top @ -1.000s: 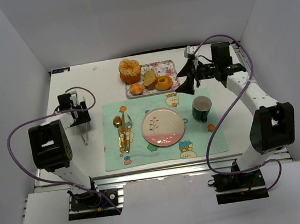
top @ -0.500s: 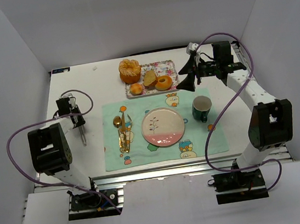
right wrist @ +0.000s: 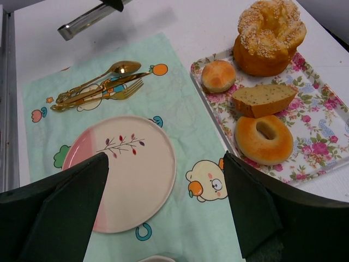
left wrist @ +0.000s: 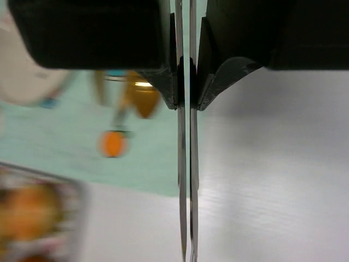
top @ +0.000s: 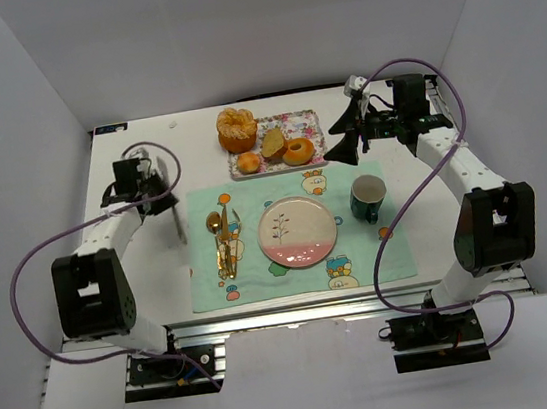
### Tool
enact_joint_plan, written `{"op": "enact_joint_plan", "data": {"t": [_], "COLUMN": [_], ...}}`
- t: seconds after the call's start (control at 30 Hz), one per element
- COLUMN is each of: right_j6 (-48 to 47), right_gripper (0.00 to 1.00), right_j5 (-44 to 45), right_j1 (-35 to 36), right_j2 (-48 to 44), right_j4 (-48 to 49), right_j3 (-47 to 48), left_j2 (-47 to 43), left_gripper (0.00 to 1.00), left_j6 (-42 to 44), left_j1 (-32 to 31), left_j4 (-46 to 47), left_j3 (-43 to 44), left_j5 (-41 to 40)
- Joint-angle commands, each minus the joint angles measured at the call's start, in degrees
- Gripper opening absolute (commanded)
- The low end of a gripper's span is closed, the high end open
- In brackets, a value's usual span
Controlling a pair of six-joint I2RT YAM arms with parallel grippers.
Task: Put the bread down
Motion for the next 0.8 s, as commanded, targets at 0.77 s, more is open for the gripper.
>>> {"op": "enact_joint_plan", "data": {"t": [0.77], "right_j6": [3.09], "right_gripper": [0.90], "right_j5": [-1.70], "right_j1": [-0.21], "right_j2": [-2.71], "right_j4": [3.53], "right_j3": [-2.05], "left_j2": [7.40], "left_gripper": [0.52], "left_j6": [-29.24], "left_j1": [-12.51], "left_j4": [6.64], "left_j3": [21.17], "left_j5": [12.84]}}
